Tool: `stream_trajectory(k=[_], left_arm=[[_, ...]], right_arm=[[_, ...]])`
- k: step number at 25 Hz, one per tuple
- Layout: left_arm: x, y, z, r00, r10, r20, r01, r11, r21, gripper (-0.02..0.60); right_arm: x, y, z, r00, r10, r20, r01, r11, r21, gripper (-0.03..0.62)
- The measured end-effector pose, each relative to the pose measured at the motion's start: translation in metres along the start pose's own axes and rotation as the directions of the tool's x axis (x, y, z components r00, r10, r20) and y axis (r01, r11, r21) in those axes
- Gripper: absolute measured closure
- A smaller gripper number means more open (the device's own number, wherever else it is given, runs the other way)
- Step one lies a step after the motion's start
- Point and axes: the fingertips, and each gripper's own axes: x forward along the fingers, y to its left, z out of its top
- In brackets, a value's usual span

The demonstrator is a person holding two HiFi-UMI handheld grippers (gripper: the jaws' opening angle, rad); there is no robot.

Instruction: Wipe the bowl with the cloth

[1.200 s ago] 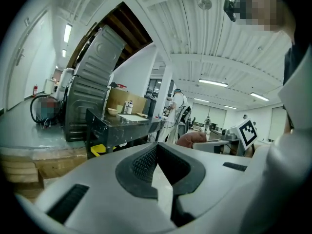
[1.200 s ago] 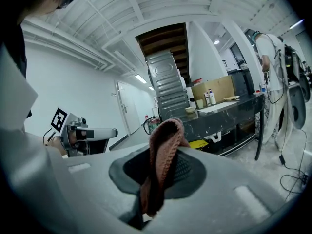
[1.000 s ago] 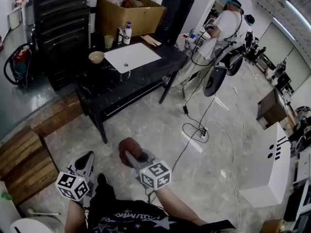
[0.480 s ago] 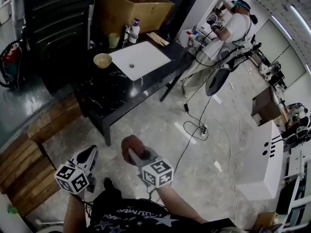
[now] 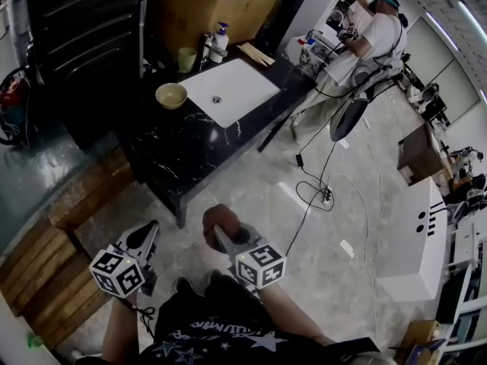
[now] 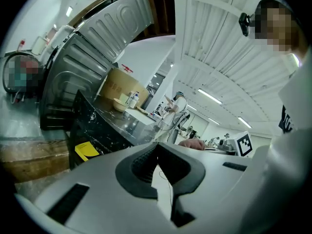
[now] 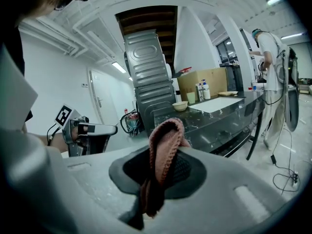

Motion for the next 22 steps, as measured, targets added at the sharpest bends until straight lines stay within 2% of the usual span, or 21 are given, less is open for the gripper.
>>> stream_trajectory(k=[5,9,15,22], left_arm=[[0.024,0.02,0.012,1.0,0.014,-0.007,-0.014,1.0,-0.008,0.574],[0.048,0.025,0.025,0.999,0.033,-0.013,-0.033,0.999,0.035,0.574],[0.079,0.052,0.063,0.991,0.125,0.044,-0.126,0.992,0.025,0.574],[0.14,0.075,0.116,0.973,0.217,0.083,-0.222,0.974,0.051,0.574]], right_arm=[[0.018,-0.03,0.022,0.999,-0.029,0.041,0.027,0.999,0.045,0.54],[0.042,-0.063,0.049,0.997,-0.027,0.071,0.026,1.0,0.017,0.539],[0.095,-0.106,0.101,0.99,0.077,0.115,-0.077,0.997,-0.008,0.54],[0.142,-0.166,0.161,0.98,0.148,0.13,-0.141,0.988,-0.056,0.539]])
